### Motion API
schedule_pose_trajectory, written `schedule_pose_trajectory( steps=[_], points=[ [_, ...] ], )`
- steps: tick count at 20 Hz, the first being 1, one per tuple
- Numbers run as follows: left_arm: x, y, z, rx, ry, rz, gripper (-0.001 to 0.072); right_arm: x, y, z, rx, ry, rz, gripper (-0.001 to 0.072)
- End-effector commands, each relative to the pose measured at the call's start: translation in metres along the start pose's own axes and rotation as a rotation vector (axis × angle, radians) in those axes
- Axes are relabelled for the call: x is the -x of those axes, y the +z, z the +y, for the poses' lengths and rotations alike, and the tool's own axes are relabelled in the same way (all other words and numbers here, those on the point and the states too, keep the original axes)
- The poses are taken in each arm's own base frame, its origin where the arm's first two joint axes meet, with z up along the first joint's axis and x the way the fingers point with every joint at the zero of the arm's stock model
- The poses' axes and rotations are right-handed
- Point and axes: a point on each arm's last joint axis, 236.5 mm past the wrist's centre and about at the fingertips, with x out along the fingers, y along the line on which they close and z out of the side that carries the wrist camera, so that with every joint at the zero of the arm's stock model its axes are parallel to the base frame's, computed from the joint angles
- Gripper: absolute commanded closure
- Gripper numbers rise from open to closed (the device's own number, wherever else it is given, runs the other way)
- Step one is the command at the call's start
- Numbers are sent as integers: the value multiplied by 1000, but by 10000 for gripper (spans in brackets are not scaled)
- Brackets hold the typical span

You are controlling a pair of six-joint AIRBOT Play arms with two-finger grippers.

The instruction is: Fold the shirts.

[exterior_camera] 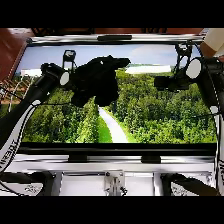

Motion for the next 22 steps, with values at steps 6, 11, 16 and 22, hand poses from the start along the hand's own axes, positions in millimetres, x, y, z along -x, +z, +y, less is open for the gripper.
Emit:
schedule_pose_trajectory(
  steps=[6, 11, 16, 22],
  points=[
    [-71, 50, 33, 458, -268, -107, 95, -50, -21, 54, 1, 232, 147, 255],
    [-112, 30, 23, 464, -300, -40, 109, -73, -29, 78, -63, 336, 207, 255],
    [-112, 51, 37, 485, -294, -122, 661, -95, -34, 104, -118, 449, 258, 253],
    [-78, 22, 35, 181, -306, 36, 663, -142, -18, 144, -270, 588, 217, 59]
  ],
)
